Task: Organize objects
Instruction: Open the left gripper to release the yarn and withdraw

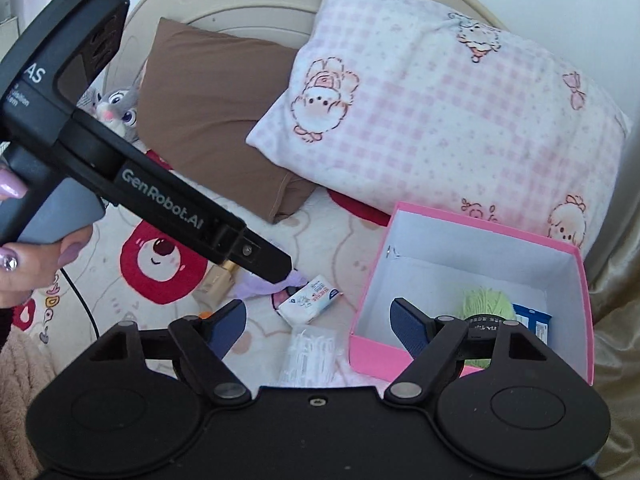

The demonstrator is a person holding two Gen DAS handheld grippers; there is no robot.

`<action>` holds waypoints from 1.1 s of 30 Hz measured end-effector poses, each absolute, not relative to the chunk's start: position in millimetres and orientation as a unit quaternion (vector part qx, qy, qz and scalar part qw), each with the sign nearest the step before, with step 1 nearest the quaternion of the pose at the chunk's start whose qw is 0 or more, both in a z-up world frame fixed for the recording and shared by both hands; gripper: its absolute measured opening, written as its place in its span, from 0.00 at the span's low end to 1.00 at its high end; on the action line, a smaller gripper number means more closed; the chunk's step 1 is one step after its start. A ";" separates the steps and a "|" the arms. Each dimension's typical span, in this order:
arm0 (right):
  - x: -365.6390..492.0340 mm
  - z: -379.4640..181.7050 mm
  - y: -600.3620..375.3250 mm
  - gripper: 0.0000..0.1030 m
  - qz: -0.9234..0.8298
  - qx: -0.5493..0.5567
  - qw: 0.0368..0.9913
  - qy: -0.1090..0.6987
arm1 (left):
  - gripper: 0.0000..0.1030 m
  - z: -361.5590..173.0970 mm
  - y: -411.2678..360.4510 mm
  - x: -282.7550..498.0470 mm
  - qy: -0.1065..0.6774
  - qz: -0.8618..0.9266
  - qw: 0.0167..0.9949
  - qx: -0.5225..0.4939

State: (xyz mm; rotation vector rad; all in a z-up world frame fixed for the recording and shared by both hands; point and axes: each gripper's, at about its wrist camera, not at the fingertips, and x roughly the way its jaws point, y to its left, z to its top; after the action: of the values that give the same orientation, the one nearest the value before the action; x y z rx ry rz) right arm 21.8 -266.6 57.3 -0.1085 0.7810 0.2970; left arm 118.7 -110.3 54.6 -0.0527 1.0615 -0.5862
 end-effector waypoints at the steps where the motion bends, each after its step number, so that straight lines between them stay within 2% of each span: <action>1: 21.5 56.5 -260.4 0.80 0.147 -0.061 0.910 0.382 | 0.77 53.4 -100.8 117.7 0.498 -0.268 0.824 -0.031; 11: 27.5 25.0 -222.3 0.80 0.188 -0.069 0.883 0.425 | 0.79 -4.7 -41.1 127.8 0.534 -0.229 0.810 -0.086; 20: 35.5 -33.6 -197.6 0.80 0.167 -0.092 0.864 0.465 | 0.77 -67.8 -49.7 130.7 0.567 -0.247 0.781 -0.091; 33: 62.3 -109.4 -205.7 0.80 0.113 -0.088 0.866 0.479 | 0.73 -100.9 -58.9 128.0 0.514 -0.281 0.798 -0.141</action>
State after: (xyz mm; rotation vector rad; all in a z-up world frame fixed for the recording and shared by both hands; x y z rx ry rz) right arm 62.3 -205.7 -109.4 -0.1833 1.0031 0.2364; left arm 128.0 -58.9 -100.9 -0.3027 1.1022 -0.6033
